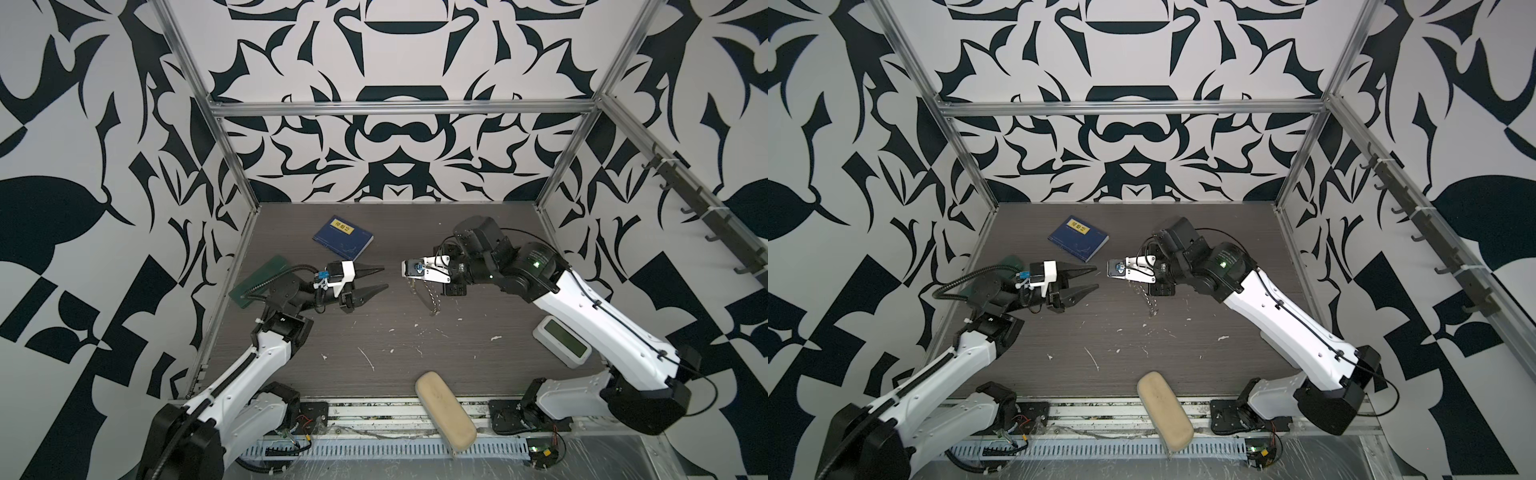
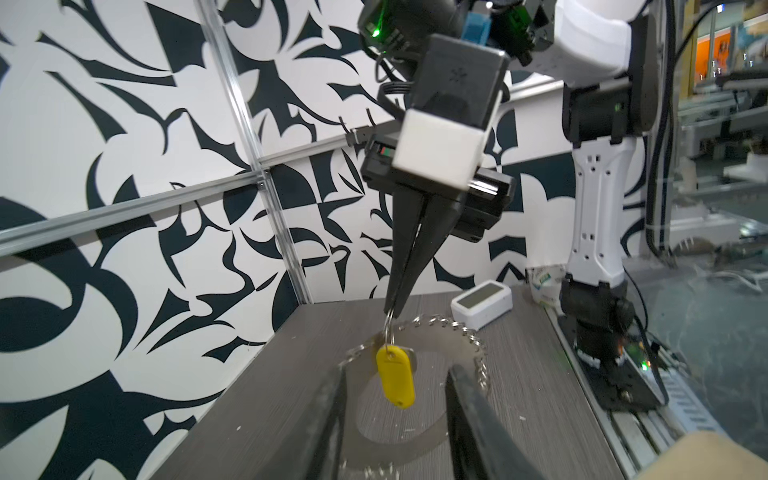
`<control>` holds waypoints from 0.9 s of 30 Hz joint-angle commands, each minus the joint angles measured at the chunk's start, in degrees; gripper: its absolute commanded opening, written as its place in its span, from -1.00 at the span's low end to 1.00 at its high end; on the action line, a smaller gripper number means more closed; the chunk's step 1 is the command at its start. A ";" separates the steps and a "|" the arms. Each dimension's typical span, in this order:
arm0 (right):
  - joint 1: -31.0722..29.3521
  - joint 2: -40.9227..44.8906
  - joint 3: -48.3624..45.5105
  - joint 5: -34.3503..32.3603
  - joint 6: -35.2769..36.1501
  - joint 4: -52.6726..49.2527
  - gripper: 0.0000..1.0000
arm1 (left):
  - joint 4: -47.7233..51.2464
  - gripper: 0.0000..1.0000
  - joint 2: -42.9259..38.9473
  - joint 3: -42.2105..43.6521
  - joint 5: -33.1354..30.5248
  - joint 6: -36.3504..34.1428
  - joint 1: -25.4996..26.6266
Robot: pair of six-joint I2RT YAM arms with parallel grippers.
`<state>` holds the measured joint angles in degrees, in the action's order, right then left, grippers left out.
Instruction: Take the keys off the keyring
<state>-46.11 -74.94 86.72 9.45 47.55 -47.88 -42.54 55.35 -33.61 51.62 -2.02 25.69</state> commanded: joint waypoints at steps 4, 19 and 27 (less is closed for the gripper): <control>-0.01 6.38 -7.29 4.91 -6.83 14.86 -1.00 | 20.17 -0.22 2.54 -6.41 0.84 -8.78 2.70; 0.02 7.67 -9.20 7.58 -7.12 16.78 -1.00 | 19.24 -0.29 8.50 -10.82 -0.40 -9.58 6.03; -0.03 7.79 -8.57 8.18 -6.98 15.86 -1.00 | 19.38 -0.35 9.60 -11.65 -0.80 -9.67 6.65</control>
<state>-46.11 -68.58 76.53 16.12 41.08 -34.50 -23.68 64.45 -43.29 50.94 -11.20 31.97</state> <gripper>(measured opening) 0.041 0.328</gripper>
